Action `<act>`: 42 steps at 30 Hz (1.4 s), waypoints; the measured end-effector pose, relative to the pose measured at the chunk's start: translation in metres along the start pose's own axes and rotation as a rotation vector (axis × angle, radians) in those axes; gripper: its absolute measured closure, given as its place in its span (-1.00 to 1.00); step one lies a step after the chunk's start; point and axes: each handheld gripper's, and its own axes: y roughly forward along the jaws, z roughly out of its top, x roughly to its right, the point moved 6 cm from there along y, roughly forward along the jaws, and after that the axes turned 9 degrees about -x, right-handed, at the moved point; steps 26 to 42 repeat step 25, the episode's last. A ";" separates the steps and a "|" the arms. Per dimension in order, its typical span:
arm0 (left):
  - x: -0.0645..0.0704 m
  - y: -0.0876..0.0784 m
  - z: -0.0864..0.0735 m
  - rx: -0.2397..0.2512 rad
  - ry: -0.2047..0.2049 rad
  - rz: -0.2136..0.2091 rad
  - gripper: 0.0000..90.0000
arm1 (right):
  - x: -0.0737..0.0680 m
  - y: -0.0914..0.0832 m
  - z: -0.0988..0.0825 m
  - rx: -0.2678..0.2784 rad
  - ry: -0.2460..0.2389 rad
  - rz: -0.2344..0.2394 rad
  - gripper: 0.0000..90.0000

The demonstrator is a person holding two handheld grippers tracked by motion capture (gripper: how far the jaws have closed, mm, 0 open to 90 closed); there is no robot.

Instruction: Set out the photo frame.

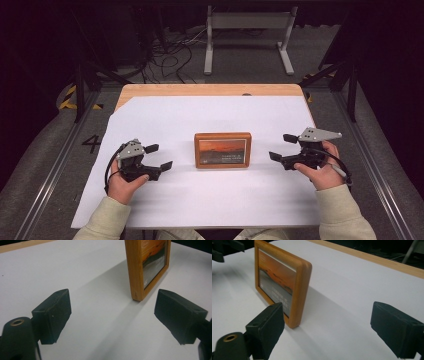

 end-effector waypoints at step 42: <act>-0.003 0.007 -0.010 0.003 -0.023 -0.018 -0.77 | 0.009 0.030 -0.045 -0.008 0.011 -0.064 -0.73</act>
